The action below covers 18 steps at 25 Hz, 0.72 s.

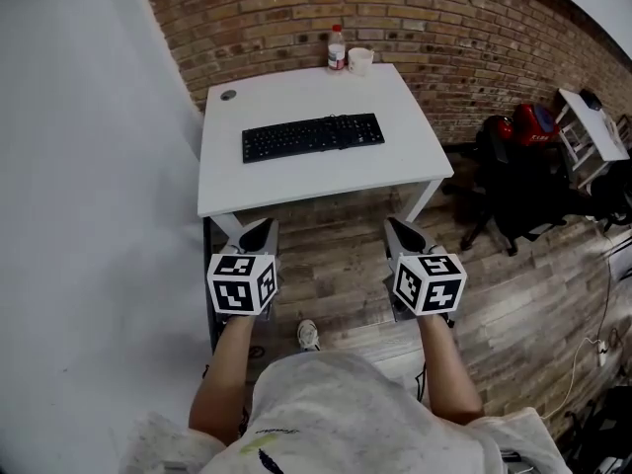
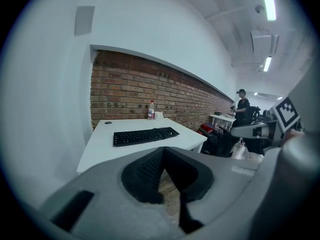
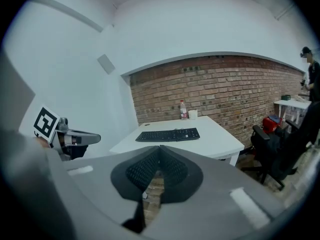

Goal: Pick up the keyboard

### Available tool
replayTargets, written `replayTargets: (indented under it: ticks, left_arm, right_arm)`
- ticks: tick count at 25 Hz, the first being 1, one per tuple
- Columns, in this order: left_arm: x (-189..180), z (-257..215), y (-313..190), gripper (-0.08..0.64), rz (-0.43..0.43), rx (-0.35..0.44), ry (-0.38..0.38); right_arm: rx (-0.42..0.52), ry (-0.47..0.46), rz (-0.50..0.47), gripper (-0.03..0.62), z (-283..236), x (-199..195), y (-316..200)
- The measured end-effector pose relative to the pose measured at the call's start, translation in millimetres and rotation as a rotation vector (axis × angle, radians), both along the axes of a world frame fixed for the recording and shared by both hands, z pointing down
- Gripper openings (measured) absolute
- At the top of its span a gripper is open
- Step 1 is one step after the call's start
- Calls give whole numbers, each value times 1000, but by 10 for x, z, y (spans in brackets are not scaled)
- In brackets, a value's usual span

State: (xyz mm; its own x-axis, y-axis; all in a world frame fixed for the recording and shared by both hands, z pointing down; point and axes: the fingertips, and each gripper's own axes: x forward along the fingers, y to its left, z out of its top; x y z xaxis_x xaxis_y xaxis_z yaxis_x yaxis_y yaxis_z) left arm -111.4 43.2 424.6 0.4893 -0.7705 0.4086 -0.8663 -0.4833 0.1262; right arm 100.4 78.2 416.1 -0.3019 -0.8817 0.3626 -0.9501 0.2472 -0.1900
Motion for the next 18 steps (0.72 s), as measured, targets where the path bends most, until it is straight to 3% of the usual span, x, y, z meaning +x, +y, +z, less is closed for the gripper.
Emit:
replayTargets:
  ticks: [18]
  left_arm:
    - [-535,189,-1087,-6,52,-53,57]
  right_arm:
    - [-31,36,96,8,-29,-405,-967]
